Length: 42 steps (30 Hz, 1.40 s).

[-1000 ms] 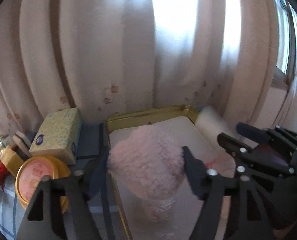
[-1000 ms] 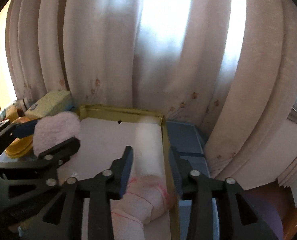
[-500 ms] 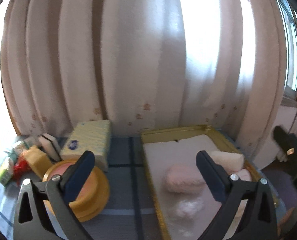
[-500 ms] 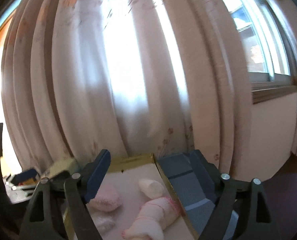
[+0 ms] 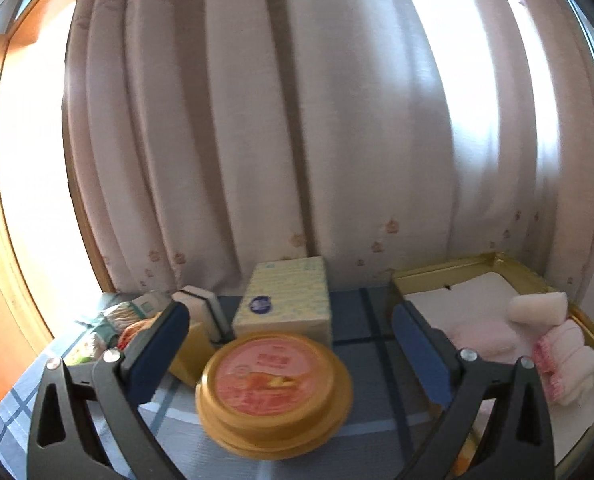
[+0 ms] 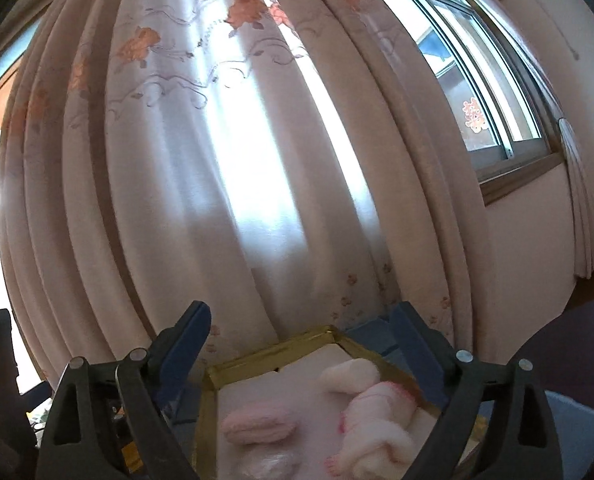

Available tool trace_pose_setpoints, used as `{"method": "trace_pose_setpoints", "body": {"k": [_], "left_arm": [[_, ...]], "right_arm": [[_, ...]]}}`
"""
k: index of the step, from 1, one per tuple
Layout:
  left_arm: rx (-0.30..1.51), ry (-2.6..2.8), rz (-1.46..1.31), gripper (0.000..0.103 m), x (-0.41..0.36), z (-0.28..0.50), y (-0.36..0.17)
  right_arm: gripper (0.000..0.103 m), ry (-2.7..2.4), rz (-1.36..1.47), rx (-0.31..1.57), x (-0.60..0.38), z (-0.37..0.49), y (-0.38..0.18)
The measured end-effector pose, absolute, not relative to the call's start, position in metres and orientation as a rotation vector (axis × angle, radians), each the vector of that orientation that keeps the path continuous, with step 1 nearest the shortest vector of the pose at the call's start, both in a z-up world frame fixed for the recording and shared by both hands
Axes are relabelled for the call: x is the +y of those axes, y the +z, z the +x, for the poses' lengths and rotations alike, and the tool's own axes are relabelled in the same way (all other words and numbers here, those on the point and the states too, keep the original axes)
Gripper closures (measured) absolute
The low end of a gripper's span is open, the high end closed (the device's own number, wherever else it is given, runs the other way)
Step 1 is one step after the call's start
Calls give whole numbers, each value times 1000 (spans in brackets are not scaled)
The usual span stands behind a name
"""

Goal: Organize soft objects
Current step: 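Move both open tools back from the tray toward the remaining items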

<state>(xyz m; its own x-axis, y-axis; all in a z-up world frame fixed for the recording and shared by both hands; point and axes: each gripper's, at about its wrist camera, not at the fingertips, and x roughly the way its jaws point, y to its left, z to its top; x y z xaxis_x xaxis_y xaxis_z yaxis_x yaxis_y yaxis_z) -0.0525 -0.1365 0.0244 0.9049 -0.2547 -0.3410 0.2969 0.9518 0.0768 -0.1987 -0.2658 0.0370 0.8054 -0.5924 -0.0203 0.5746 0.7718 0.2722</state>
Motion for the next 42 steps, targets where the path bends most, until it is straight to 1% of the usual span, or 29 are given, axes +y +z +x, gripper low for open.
{"method": "trace_pose_setpoints", "body": {"k": [8, 18, 25, 30, 37, 42], "left_arm": [[313, -241, 135, 0, -113, -45, 16], [326, -229, 85, 0, -81, -34, 10], [350, -232, 9, 0, -55, -24, 8], [354, -221, 17, 0, -43, -21, 8], [371, -187, 5, 0, -16, -11, 7], [386, -131, 11, 0, 9, 1, 7]], "right_arm": [[6, -655, 243, -143, -236, -194, 31], [6, -613, 230, -134, -208, -179, 31], [6, -583, 204, -68, -186, -162, 31], [6, -553, 183, -40, -174, -154, 30], [6, -500, 239, 43, -174, -140, 25], [6, -477, 243, 69, -167, -134, 24]]}}
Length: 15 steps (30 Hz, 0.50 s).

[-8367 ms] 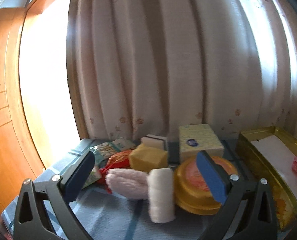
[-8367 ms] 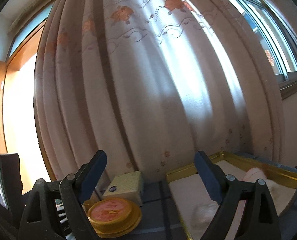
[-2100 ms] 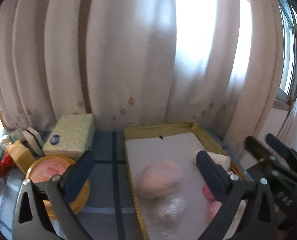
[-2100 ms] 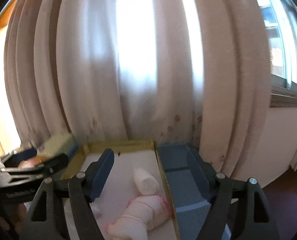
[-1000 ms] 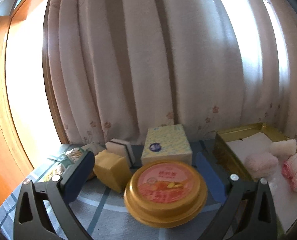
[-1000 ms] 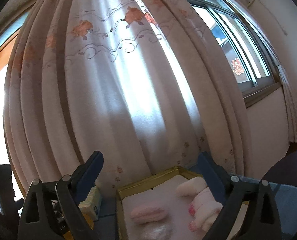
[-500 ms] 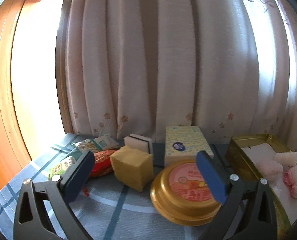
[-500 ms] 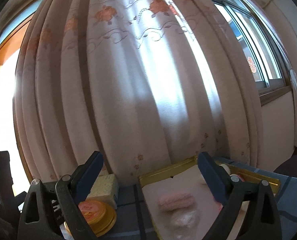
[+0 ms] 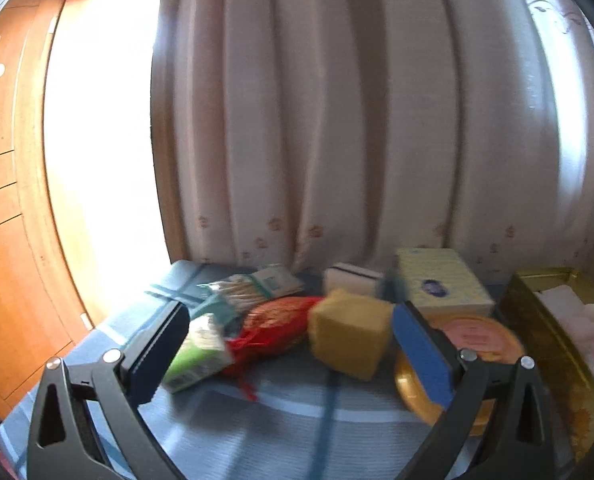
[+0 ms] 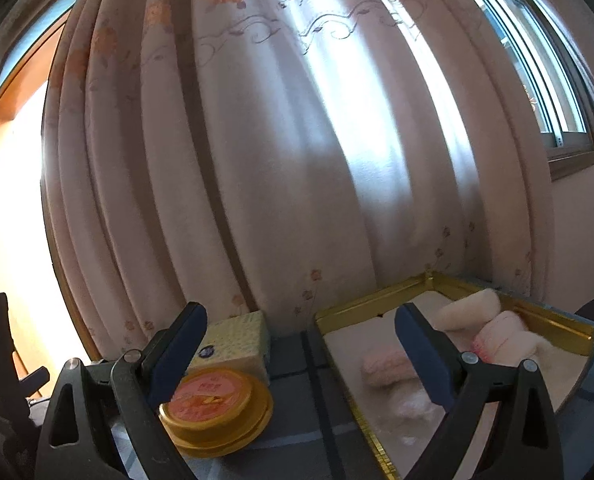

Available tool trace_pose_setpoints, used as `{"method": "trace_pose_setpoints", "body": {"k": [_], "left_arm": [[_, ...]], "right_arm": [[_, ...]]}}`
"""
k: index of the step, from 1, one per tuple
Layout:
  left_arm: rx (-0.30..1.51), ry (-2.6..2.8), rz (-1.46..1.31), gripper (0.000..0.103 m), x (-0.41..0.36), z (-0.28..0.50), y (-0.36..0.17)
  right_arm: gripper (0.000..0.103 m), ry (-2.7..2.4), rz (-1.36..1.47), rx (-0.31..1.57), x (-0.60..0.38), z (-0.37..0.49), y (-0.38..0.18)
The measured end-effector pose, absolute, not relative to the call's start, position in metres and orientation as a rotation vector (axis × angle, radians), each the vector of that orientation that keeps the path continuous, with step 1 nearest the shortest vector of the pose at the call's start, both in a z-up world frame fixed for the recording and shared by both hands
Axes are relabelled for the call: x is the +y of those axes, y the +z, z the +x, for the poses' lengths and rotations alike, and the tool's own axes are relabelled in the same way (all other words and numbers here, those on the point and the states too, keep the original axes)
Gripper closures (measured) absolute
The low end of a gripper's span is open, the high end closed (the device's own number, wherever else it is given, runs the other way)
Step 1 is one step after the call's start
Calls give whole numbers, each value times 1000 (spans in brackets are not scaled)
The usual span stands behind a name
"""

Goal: Organize soft objects
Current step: 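Move both open tools back from the tray toward the remaining items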

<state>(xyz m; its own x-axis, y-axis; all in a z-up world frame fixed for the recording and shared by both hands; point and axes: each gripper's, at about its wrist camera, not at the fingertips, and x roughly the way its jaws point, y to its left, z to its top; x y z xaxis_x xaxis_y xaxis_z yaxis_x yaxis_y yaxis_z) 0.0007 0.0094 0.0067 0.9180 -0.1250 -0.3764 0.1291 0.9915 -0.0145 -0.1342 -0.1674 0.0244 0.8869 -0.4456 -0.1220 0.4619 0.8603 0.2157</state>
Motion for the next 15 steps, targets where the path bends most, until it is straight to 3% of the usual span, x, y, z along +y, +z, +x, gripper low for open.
{"method": "trace_pose_setpoints", "body": {"k": [15], "left_arm": [[574, -21, -20, 0, 75, 53, -12]], "right_arm": [[6, -368, 231, 170, -135, -107, 18]]}}
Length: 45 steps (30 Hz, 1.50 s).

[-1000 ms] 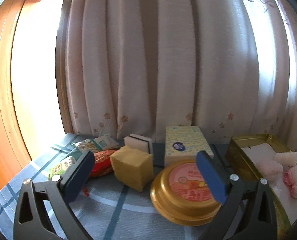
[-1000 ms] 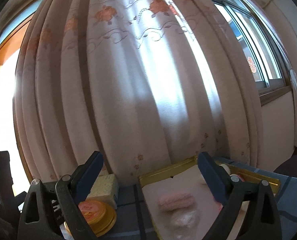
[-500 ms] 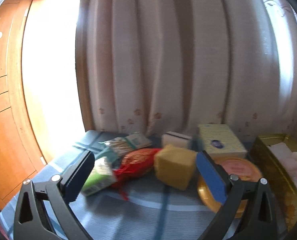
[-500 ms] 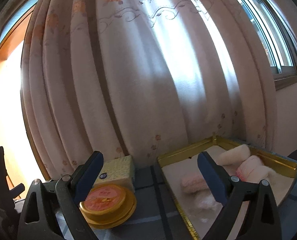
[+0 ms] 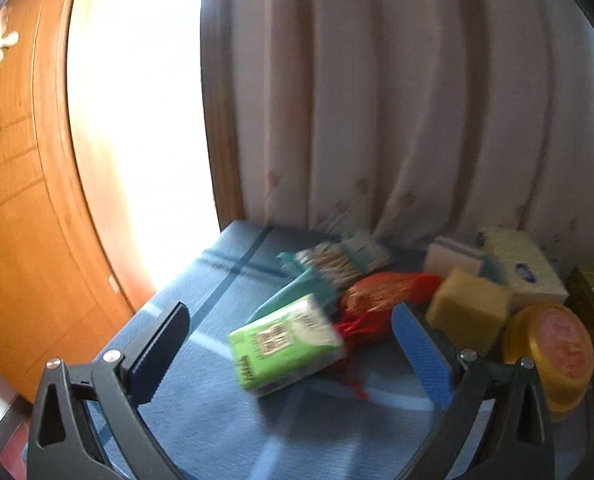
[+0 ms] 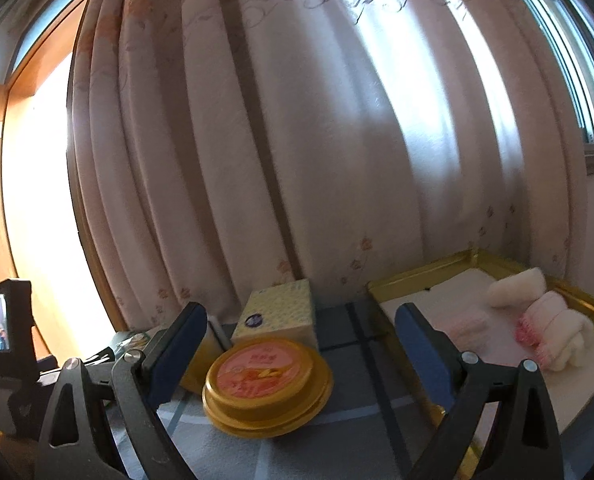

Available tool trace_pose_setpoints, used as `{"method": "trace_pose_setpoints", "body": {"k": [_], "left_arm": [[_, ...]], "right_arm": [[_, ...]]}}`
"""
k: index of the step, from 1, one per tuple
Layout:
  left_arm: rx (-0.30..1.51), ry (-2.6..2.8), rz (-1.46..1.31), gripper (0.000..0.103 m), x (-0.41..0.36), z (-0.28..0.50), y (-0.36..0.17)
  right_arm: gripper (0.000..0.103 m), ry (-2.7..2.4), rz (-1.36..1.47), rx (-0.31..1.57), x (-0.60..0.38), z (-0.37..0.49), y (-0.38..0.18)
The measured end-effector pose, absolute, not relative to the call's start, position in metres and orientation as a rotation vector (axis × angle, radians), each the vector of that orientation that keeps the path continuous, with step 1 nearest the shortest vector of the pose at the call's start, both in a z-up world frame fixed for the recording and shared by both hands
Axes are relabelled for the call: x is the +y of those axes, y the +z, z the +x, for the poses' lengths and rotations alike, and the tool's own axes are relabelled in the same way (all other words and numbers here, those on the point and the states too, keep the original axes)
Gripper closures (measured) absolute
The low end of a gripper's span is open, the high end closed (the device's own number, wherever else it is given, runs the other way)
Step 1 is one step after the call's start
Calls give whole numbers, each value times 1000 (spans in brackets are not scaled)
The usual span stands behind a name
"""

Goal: Organize soft objects
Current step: 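Move both open tools back from the tray toward the remaining items, then grasp the green tissue pack with the left tool, then grasp the yellow sponge with the right tool while the left tool holds the tissue pack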

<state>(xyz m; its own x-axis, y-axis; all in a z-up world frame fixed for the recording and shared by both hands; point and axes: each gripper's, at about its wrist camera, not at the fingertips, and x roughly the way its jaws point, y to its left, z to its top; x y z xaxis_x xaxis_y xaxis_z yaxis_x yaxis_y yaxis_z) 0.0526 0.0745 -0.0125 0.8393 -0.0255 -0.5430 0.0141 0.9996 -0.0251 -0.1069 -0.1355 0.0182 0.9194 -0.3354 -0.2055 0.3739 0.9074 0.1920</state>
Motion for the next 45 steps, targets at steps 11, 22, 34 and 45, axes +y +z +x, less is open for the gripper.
{"method": "trace_pose_setpoints", "body": {"k": [11, 22, 34, 45], "left_arm": [[746, -25, -212, 1, 115, 78, -36], [902, -60, -201, 19, 98, 104, -56], [857, -90, -330, 33, 123, 67, -55], [697, 124, -412, 33, 149, 33, -38]], "right_arm": [[6, -311, 221, 222, -122, -95, 15], [6, -292, 192, 242, -114, -90, 15], [6, -287, 185, 235, -113, -91, 15], [6, -77, 48, 327, -82, -51, 22]]}}
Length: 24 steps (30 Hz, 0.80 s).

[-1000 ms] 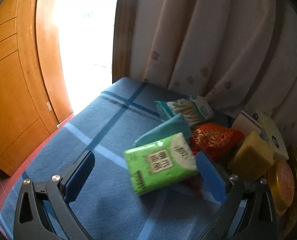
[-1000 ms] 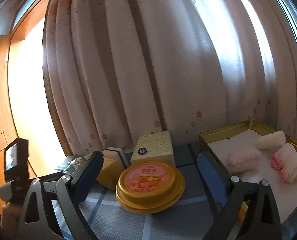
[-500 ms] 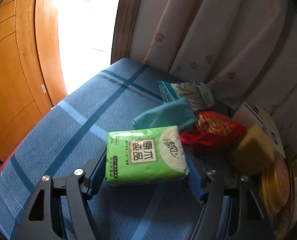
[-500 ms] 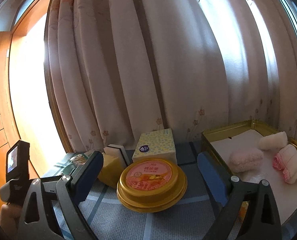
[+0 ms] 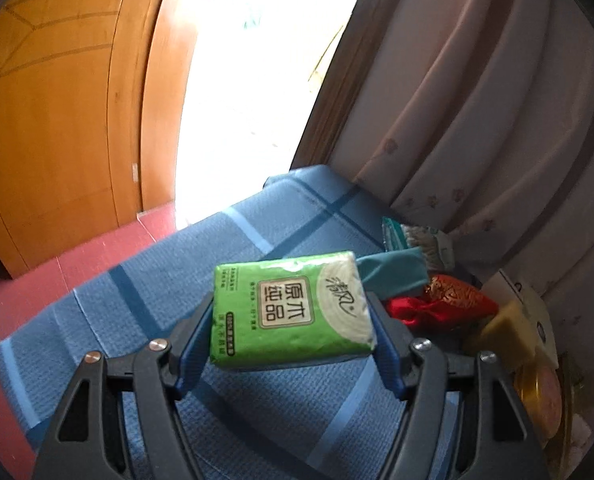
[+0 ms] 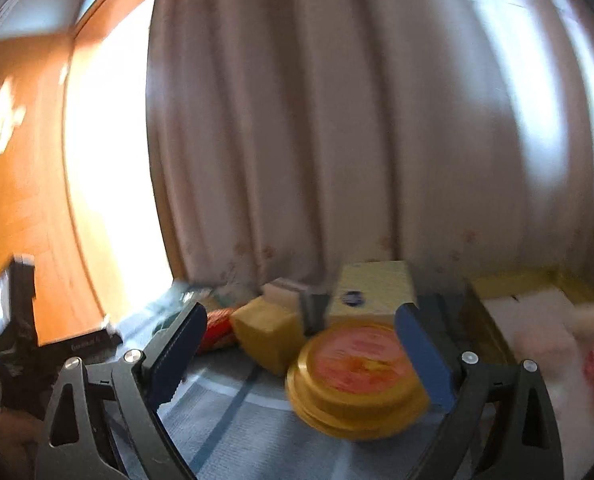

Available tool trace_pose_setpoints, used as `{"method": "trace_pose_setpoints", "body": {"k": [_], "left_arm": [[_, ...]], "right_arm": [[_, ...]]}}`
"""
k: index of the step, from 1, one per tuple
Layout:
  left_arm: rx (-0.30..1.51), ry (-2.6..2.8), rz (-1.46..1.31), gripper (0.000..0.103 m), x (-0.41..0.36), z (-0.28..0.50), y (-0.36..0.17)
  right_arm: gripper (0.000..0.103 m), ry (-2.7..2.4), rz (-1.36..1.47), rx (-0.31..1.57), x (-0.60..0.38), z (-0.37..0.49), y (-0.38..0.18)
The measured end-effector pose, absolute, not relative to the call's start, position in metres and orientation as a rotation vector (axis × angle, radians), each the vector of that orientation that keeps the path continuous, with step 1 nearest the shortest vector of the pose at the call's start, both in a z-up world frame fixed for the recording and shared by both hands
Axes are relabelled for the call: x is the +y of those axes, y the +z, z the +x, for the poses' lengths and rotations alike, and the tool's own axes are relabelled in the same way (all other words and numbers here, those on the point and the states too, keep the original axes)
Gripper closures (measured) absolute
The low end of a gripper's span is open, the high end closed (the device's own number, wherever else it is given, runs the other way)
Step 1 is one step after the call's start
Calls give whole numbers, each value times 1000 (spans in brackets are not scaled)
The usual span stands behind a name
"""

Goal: Organize soft objects
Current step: 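Grasp the yellow sponge with the right tool while the left tool holds the tissue pack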

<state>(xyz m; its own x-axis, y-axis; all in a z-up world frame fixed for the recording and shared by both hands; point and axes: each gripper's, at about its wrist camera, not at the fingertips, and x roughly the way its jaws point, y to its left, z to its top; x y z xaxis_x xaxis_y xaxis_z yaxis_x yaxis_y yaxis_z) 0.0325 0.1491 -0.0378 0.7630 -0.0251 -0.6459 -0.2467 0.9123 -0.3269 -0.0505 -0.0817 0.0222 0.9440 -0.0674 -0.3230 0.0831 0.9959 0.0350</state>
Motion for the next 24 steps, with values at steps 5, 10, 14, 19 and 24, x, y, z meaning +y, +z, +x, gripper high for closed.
{"method": "trace_pose_setpoints", "body": {"k": [5, 10, 14, 19, 24], "left_arm": [[666, 122, -334, 33, 139, 33, -31], [662, 124, -325, 33, 138, 32, -30], [672, 122, -328, 33, 139, 35, -33], [676, 124, -308, 33, 135, 35, -31], [677, 131, -289, 33, 132, 36, -31]], "right_arm": [[6, 3, -87, 472, -57, 6, 25], [6, -30, -210, 523, -43, 40, 13], [6, -57, -253, 606, -47, 64, -3], [7, -75, -227, 690, -56, 80, -19], [46, -31, -244, 721, -53, 84, -33]]}}
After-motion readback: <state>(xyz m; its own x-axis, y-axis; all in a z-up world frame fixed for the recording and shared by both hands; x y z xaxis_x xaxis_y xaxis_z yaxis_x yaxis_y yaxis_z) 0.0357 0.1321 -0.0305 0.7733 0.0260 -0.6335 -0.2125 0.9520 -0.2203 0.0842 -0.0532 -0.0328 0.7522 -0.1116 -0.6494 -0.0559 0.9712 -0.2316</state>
